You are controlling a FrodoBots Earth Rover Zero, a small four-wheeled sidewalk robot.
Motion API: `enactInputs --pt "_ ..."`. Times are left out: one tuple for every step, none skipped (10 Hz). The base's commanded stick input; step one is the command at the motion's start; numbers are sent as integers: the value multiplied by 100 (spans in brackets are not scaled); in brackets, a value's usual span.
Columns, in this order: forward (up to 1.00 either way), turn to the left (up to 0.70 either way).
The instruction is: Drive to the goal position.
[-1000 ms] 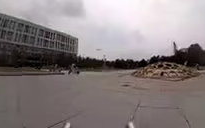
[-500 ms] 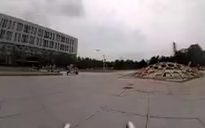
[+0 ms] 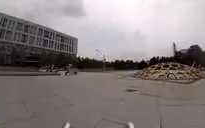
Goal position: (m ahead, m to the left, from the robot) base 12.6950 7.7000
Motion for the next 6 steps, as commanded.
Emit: enactInputs --pt "84 0" --pt "84 0" --pt "84 0" --pt "84 0" --pt "84 0" --pt "84 0"
